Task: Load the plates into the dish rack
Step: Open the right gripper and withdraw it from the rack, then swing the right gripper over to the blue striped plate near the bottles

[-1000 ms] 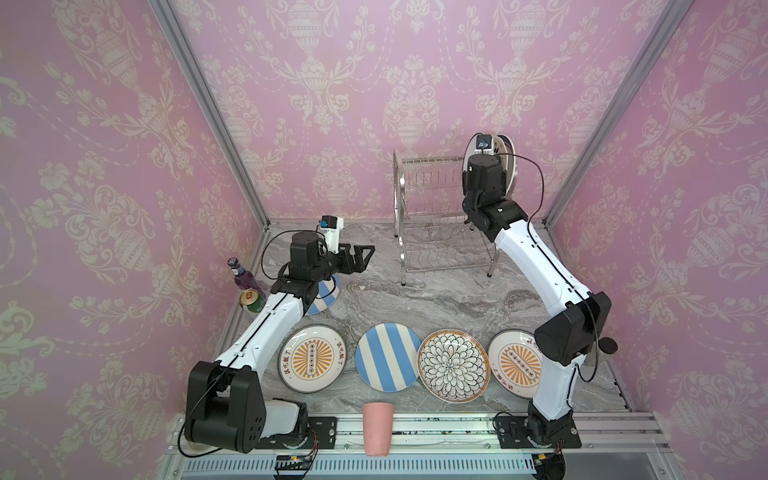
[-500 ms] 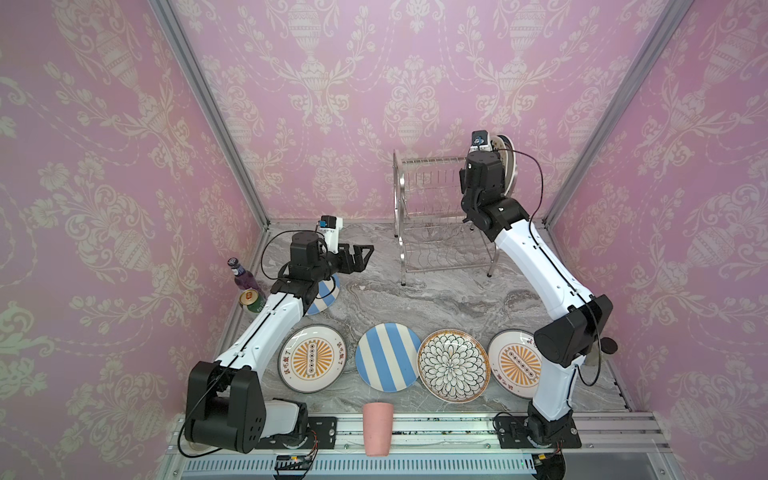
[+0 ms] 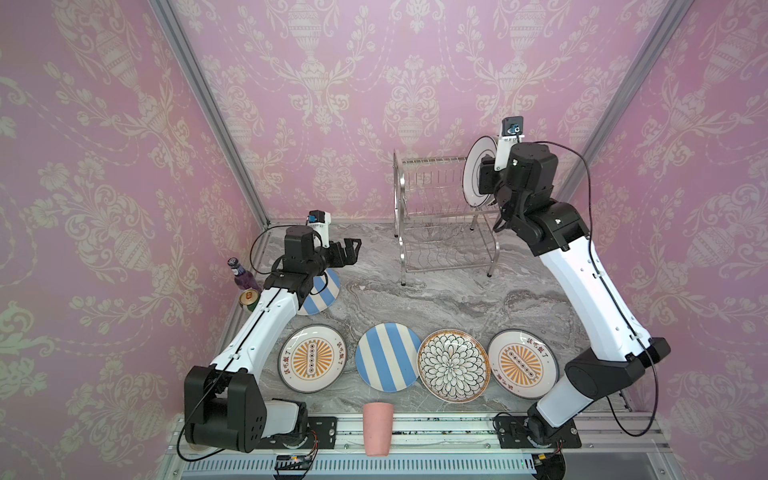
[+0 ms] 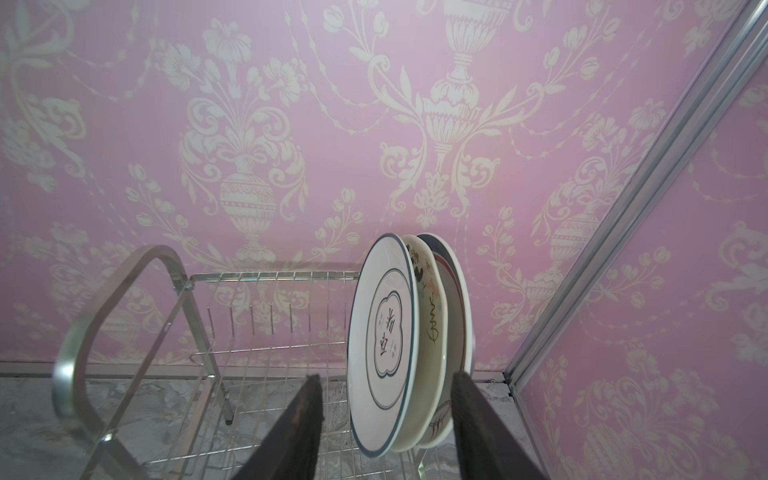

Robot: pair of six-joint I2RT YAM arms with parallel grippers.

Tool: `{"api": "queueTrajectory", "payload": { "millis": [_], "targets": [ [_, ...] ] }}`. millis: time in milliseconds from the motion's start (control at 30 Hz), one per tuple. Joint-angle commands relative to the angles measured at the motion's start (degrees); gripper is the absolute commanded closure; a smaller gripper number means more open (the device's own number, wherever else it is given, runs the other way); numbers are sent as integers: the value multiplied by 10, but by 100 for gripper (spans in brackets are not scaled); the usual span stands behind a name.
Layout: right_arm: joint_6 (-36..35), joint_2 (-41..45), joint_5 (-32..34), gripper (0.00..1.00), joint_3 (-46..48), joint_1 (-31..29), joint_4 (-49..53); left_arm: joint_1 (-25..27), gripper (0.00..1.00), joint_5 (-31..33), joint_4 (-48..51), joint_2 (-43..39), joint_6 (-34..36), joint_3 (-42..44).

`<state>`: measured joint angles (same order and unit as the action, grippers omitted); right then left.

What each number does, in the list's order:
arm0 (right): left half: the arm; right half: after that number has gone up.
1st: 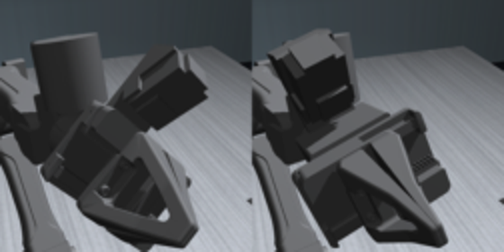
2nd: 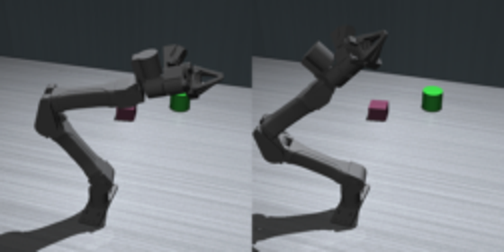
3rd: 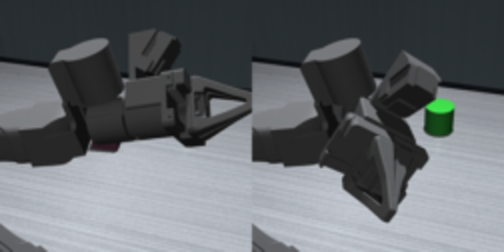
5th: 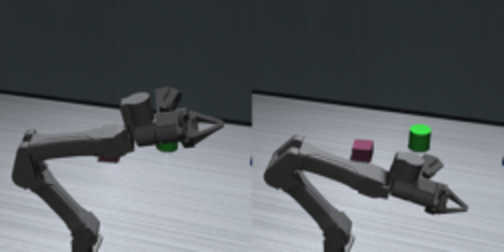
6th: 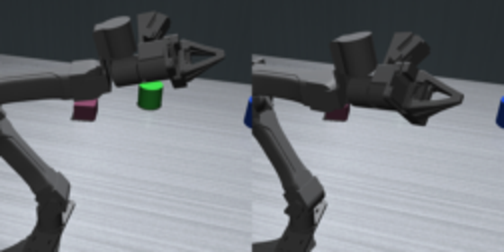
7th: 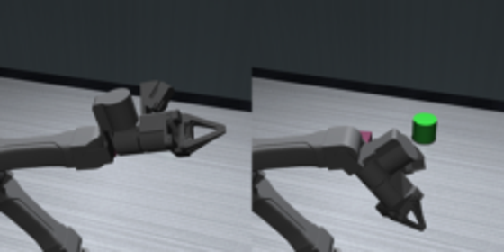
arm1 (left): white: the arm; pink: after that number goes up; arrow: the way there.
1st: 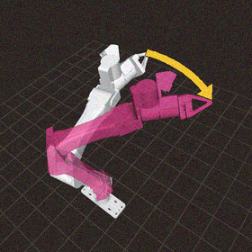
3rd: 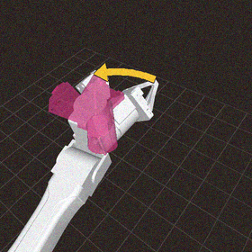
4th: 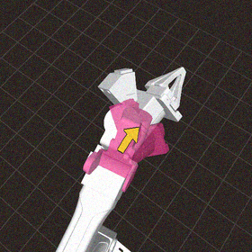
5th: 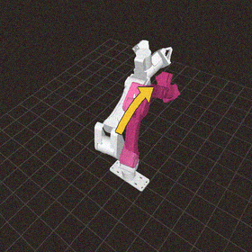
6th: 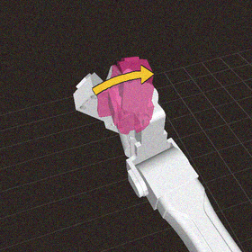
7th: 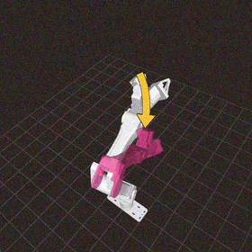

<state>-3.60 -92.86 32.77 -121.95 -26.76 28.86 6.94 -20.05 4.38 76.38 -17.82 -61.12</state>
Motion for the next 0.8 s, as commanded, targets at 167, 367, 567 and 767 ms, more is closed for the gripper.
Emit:
{"api": "queueTrajectory", "payload": {
  "millis": [167,367,567,767],
  "targets": [
    [91,89,-267,42,102,-2,29,-12,1,73,71,-17,23,-21],
    [118,81,-409,40,217,-65,-15,-58,1,93,96,-46,2,-7],
    [152,6,-415,39,267,-160,-57,-101,1,111,104,-64,-23,32],
    [289,-91,-491,40,341,-199,-244,-127,1,92,65,-44,-37,67]
  ]
}}
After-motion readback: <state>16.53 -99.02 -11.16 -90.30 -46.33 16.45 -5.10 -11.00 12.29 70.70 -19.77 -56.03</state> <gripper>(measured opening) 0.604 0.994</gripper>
